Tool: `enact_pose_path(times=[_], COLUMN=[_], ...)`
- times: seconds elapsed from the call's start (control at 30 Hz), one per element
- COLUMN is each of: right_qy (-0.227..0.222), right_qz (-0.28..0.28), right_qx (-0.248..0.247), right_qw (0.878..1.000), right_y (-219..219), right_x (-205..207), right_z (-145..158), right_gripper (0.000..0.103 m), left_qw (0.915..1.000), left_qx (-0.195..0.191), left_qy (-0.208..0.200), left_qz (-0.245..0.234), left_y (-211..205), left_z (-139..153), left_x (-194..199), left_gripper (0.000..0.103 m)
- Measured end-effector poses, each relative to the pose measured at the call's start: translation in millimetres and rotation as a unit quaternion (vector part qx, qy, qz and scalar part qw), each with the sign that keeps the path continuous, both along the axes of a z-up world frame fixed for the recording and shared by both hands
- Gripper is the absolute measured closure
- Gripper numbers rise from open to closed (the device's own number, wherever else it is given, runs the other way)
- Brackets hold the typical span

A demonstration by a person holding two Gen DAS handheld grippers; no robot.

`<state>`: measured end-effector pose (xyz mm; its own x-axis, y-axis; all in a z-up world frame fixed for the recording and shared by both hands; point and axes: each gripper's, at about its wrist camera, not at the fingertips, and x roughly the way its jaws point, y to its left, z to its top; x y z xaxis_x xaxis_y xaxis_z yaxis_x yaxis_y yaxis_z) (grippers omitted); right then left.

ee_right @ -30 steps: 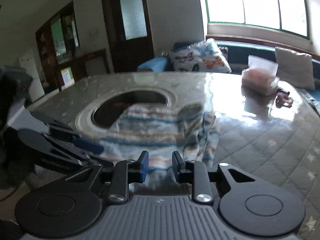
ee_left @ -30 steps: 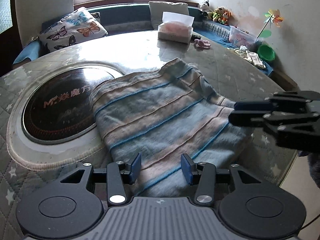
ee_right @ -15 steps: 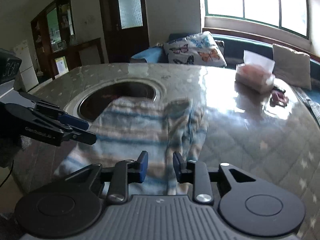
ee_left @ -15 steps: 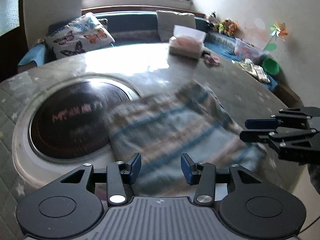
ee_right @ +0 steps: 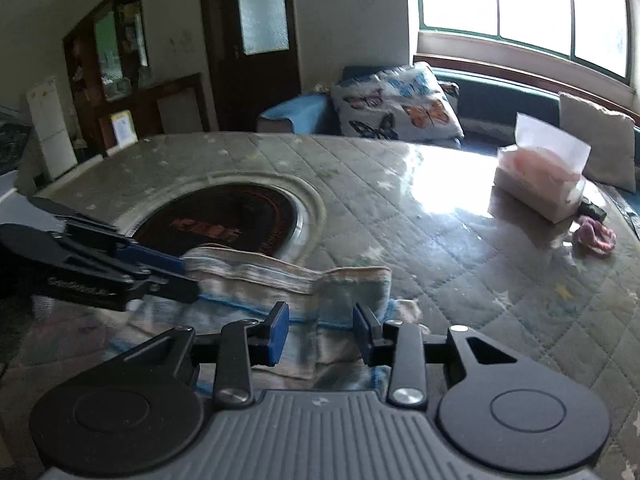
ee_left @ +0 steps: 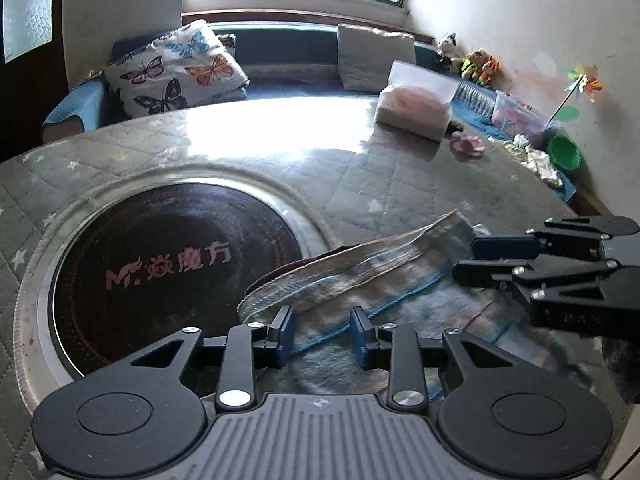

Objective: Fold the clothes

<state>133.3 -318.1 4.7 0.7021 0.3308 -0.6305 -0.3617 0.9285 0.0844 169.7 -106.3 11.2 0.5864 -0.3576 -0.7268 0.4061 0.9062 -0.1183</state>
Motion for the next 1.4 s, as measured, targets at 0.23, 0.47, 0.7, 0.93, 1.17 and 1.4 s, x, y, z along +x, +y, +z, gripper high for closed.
enact_pose_path(times=[0.23, 0.47, 0.7, 0.93, 1.17, 1.4], right_qy=[0.022, 0.012, 0.022, 0.020, 0.014, 0.020], right_qz=[-0.010, -0.010, -0.014, -0.011, 0.013, 0.027], right_qx=[0.006, 0.011, 0.012, 0.014, 0.013, 0.020], right_qw=[1.000, 1.000, 1.000, 1.000, 1.000, 0.999], right_y=[-10, -8, -10, -11, -9, -8], right_x=[6, 6, 12, 9, -28, -74], right_z=[-19, -7, -15, -13, 0, 2], right_gripper=[0.075, 0.075, 0.075, 0.075, 0.075, 0.075], left_qw=[0.9999, 0.9996, 0.9994, 0.9995, 0.9989, 0.9971], left_qx=[0.003, -0.020, -0.014, -0.015, -0.019, -0.012], left_qy=[0.007, -0.009, 0.001, 0.002, -0.004, -0.003], left_qz=[0.012, -0.018, -0.033, -0.029, -0.042, -0.076], left_y=[5, -19, -45, -43, -35, -23], left_z=[-5, 11, -1, -1, 9, 9], left_x=[9, 14, 34, 34, 3, -60], left_gripper=[0.077, 0.078, 0.077, 0.075, 0.077, 0.076])
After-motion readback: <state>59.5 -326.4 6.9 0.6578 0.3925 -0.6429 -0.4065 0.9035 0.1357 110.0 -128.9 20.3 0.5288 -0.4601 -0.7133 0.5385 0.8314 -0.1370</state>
